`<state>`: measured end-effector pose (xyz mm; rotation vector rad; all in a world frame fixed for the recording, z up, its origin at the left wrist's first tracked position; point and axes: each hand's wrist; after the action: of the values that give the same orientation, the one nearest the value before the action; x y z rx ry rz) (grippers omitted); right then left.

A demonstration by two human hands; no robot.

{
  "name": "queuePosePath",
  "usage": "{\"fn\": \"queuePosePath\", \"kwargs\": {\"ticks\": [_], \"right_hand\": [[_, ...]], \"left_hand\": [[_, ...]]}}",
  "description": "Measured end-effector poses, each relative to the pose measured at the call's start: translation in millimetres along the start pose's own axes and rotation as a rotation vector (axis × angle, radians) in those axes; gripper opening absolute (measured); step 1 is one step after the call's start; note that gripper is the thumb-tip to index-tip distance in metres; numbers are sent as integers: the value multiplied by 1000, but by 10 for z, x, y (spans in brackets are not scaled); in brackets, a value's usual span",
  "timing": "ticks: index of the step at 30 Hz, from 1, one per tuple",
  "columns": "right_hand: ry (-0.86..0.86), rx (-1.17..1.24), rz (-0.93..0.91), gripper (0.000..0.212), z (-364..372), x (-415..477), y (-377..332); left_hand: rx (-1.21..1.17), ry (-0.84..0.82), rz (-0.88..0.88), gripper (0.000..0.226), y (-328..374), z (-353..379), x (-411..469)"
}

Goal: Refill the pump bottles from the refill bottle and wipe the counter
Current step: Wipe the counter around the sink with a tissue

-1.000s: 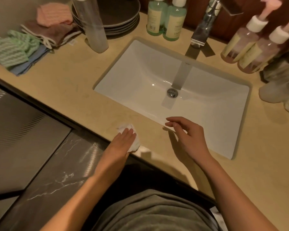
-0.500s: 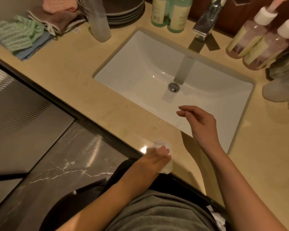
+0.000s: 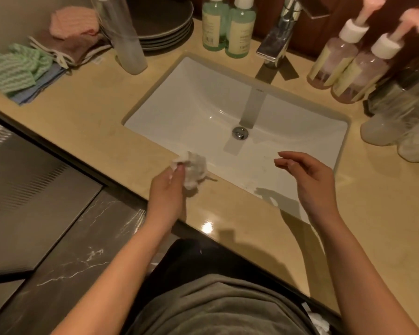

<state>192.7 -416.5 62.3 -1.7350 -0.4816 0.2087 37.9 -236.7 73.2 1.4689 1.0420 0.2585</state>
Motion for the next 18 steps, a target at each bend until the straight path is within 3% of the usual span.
{"fn": "queuePosePath", "kwargs": {"ticks": [2, 4, 10, 18], "right_hand": [[17, -8, 19, 22, -42, -23, 38], [21, -19, 37, 22, -60, -53, 80], [-3, -38, 47, 24, -47, -123, 132], [-8, -34, 37, 26, -27, -124, 138]], "left_hand": [[14, 142, 79, 28, 70, -131, 169], [219, 208, 198, 32, 64, -200, 318], [790, -24, 342, 41, -328, 67, 461], [953, -111, 416, 54, -551, 526, 176]]}}
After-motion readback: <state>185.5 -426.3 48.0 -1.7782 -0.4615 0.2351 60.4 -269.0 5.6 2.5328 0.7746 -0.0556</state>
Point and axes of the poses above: each hand's wrist, its own x-axis towards the middle knuckle, its own z-axis out of the palm, y = z × x, and after that the axes turned 10 degrees about -z, right-handed
